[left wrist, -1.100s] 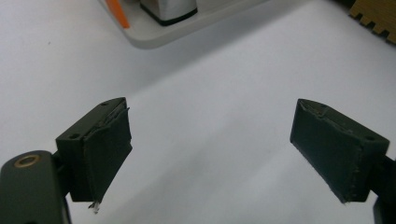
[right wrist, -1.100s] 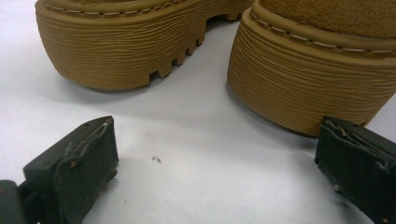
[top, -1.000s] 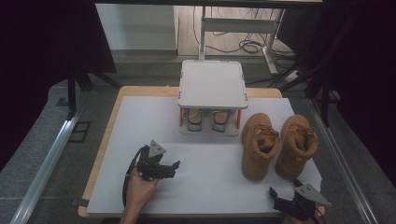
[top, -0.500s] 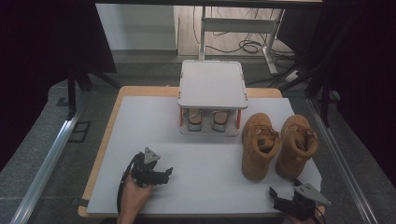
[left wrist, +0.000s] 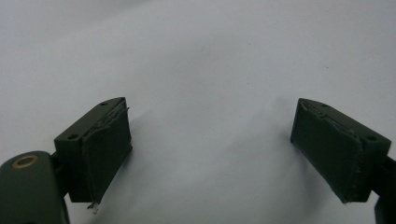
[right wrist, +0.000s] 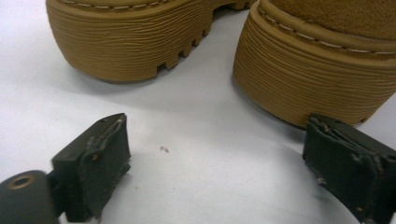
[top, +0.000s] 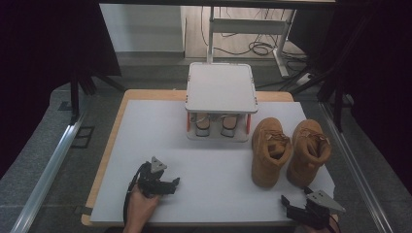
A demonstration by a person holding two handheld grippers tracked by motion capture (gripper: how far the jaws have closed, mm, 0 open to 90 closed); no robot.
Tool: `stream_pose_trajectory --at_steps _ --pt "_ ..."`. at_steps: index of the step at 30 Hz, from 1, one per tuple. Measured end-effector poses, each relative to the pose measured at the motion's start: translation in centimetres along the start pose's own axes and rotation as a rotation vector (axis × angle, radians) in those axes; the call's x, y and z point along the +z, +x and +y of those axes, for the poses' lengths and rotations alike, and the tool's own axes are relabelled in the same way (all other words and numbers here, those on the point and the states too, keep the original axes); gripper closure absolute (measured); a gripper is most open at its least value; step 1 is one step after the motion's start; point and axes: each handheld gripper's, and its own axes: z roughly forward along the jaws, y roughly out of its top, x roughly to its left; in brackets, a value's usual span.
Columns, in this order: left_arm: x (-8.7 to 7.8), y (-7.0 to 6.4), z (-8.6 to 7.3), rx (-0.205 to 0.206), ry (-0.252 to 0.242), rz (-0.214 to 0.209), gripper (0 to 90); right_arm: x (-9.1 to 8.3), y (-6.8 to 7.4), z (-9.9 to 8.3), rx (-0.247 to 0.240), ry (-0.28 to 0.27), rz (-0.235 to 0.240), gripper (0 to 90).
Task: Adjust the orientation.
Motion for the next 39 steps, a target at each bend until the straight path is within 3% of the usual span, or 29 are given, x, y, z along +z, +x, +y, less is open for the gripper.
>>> stream_pose_trajectory --at_steps 10,15,18,22,25,27,32,35,39 --pt "0.0 0.0 0.0 0.002 -0.004 0.004 12.9 -0.4 0.1 0.4 -0.035 0.018 0.024 10.1" --pt "0.0 0.0 -0.1 0.002 -0.004 0.005 12.9 -0.9 0.4 1.0 -0.035 -0.026 0.073 9.9" --pt "0.0 0.0 -0.1 0.002 -0.004 0.005 12.9 -1.1 0.6 1.3 -0.012 -0.012 0.101 10.2" --pt "0.0 0.0 -0.1 0.002 -0.005 0.005 12.9 -1.4 1.1 1.7 -0.003 0.001 0.172 9.9" --pt "0.0 0.0 -0.1 0.002 -0.005 0.005 12.9 -1.5 1.7 2.0 0.004 -0.016 0.199 20.0" --pt "0.0 0.0 -0.1 0.003 -0.004 0.005 12.9 -1.5 2.0 2.2 0.006 -0.033 0.215 32.2" --pt "0.0 0.0 -0.1 0.003 -0.004 0.006 12.9 -0.9 3.1 2.4 -0.04 -0.001 0.211 56.6" --pt "0.0 0.0 -0.1 0.002 -0.004 0.005 12.9 -0.7 3.7 2.6 -0.056 0.004 0.264 71.6" --pt "0.0 0.0 -0.1 0.002 -0.004 0.005 12.9 0.0 4.8 3.1 -0.095 0.029 0.284 85.2"
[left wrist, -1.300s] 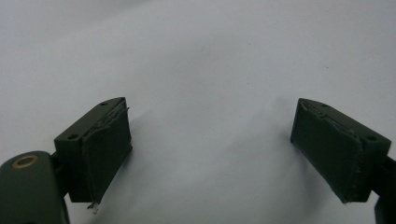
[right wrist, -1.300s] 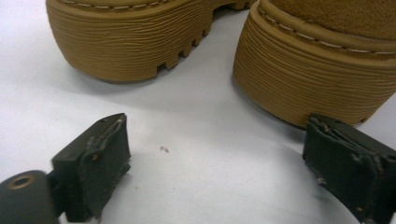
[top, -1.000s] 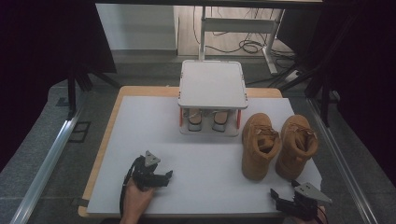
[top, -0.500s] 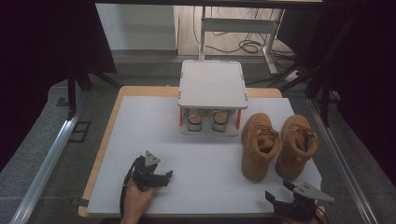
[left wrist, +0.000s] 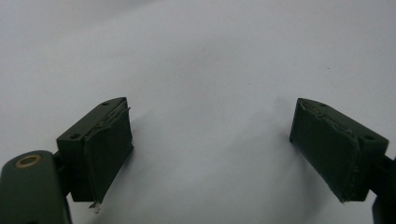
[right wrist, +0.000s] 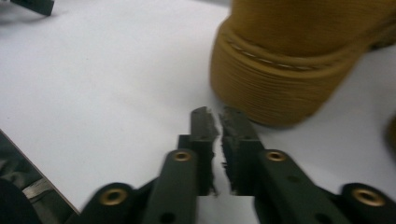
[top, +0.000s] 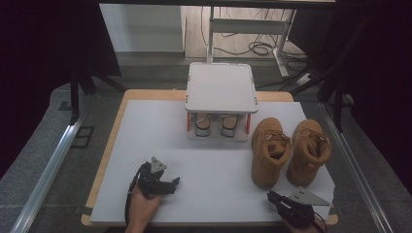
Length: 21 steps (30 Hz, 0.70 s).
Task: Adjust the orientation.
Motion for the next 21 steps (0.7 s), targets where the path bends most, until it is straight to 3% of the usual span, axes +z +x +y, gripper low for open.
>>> stream_pose_trajectory --at_steps 2,8,21 --pt "0.0 0.0 0.0 0.0 0.0 0.0 12.9 0.6 0.3 0.3 -0.01 0.008 0.016 89.3" --pt "0.0 0.0 0.0 0.0 0.0 0.0 12.9 2.4 1.0 1.5 -0.017 0.012 0.03 89.9" --pt "0.0 0.0 0.0 0.0 0.0 0.0 12.9 5.0 1.3 2.9 -0.028 0.01 -0.007 89.8"
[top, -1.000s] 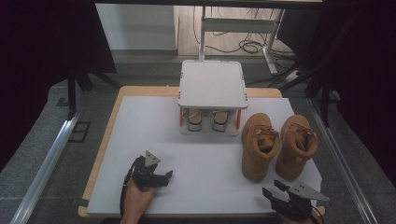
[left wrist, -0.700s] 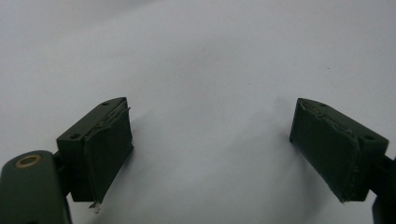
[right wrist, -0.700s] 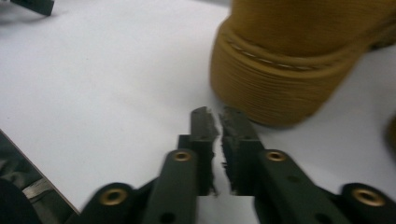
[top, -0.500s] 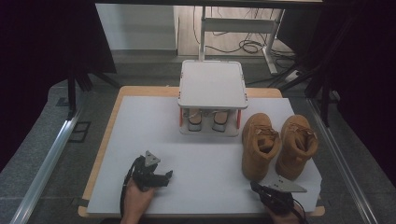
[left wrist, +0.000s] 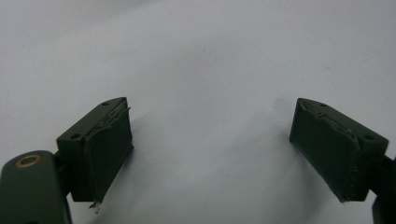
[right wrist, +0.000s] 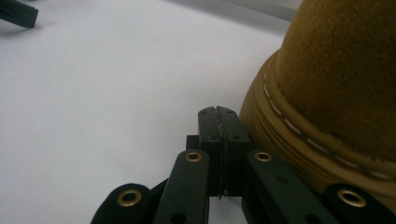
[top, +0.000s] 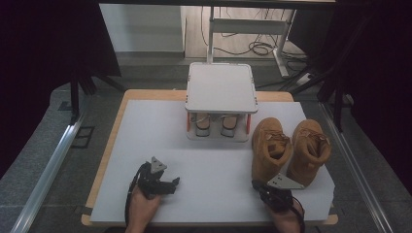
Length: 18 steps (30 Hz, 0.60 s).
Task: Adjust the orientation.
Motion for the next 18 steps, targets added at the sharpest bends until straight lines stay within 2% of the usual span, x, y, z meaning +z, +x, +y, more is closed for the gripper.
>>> stream_pose_trajectory --at_steps 8,18 --pt "0.0 0.0 0.0 -0.001 0.0 0.0 12.9 0.6 0.15 0.5 -0.001 -0.003 -0.016 90.0" --pt "0.0 -0.01 0.0 0.0 0.0 0.0 13.0 0.38 -0.02 0.54 -0.006 0.01 -0.015 90.0"
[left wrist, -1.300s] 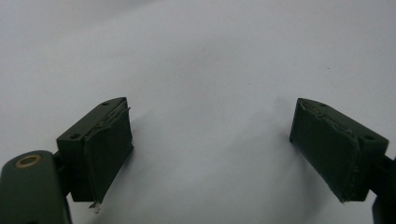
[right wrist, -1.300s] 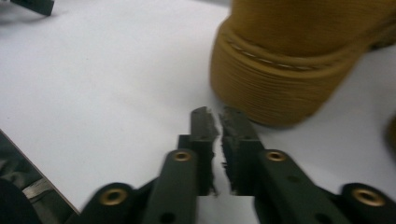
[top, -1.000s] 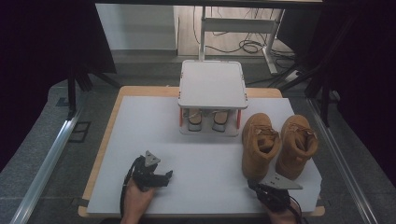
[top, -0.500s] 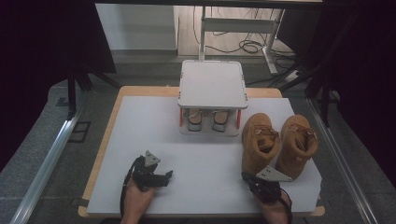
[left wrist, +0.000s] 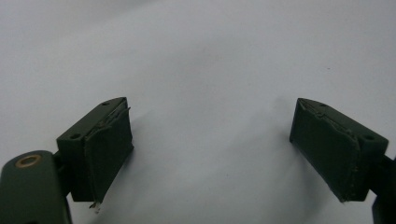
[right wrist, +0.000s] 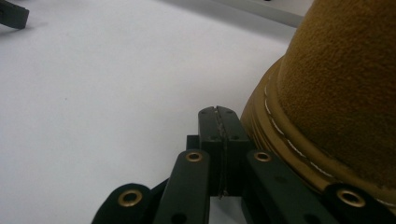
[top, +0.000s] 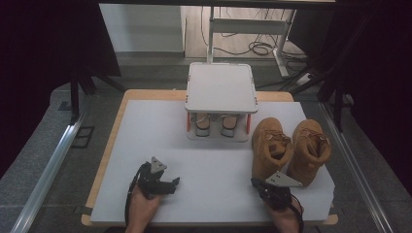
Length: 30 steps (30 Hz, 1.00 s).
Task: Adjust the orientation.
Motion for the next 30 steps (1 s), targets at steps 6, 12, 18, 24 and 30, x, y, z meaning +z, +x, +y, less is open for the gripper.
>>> stream_pose_trajectory --at_steps 6,12,18,24,30 --pt "0.0 0.0 0.0 0.0 0.0 0.0 12.9 -0.6 -0.4 -0.3 0.008 0.002 0.0 90.0" --pt "0.0 0.0 0.0 0.0 0.0 0.0 13.0 -1.1 -0.8 -0.7 0.007 0.003 -0.012 90.0" --pt "0.0 0.0 0.0 0.0 0.0 0.0 12.9 -1.9 -1.3 -1.1 0.012 0.009 -0.024 90.0" --pt "0.0 0.0 0.0 0.0 0.0 0.0 13.0 -2.6 -1.9 -1.5 0.021 0.01 -0.033 90.0" --pt "0.0 0.0 0.0 0.0 0.0 0.0 12.9 -3.0 -2.2 -1.8 0.029 0.012 -0.033 90.0"
